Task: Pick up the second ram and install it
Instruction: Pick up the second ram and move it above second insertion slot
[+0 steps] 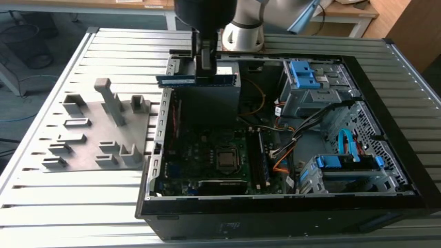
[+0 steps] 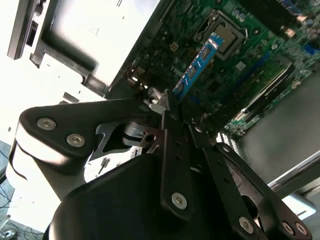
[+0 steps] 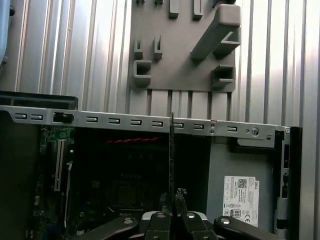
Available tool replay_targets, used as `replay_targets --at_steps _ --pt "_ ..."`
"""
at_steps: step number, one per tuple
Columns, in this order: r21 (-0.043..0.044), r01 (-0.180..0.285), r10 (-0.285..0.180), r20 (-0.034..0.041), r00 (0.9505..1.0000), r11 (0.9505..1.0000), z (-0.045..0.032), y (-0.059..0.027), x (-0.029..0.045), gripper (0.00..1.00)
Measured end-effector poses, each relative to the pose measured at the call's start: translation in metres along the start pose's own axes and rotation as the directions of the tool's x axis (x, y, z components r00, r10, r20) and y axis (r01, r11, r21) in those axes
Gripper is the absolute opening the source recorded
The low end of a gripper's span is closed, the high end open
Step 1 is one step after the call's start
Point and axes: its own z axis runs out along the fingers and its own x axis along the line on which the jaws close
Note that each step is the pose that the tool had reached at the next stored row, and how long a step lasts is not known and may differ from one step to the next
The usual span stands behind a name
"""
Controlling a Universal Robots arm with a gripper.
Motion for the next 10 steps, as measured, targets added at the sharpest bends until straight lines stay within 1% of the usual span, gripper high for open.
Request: replay_targets --at_steps 10 --pt "-0.0018 0.000 0.000 0.0002 1.0000 1.0000 -0.0015 -0.0286 0.0015 0.14"
